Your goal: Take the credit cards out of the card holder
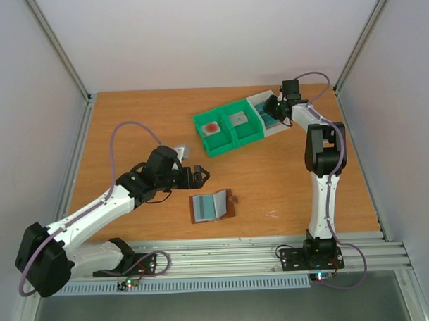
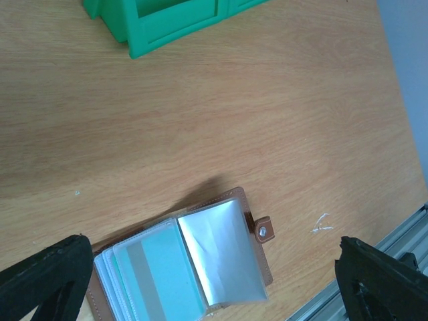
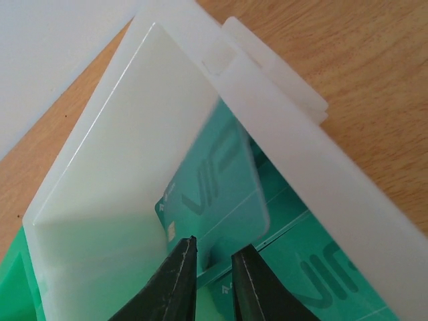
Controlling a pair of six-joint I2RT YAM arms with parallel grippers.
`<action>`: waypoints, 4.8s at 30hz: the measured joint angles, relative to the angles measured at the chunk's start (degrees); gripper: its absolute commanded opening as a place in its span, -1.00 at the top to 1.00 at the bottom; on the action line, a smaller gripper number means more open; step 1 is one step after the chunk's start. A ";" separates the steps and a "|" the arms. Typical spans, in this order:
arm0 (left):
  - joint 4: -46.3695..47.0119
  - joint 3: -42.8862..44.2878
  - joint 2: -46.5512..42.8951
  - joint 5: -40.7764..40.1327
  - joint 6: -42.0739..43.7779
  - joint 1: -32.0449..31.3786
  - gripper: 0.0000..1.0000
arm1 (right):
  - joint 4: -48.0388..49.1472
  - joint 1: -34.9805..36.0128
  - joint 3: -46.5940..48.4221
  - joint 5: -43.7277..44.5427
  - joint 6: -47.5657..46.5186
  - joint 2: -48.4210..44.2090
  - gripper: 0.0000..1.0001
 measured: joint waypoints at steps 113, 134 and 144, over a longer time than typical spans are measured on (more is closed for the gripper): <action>33.29 -25.38 8.44 22.82 -20.50 6.99 -0.38 | 1.62 45.70 -53.11 -0.55 6.95 -34.93 0.70; 36.83 -25.59 9.60 24.09 -22.56 6.99 -0.38 | 6.45 45.70 -55.91 -0.61 9.03 -34.93 0.93; 38.53 -25.51 11.69 24.26 -22.62 6.99 -0.20 | 6.99 45.70 -56.15 -0.70 9.55 -34.93 0.93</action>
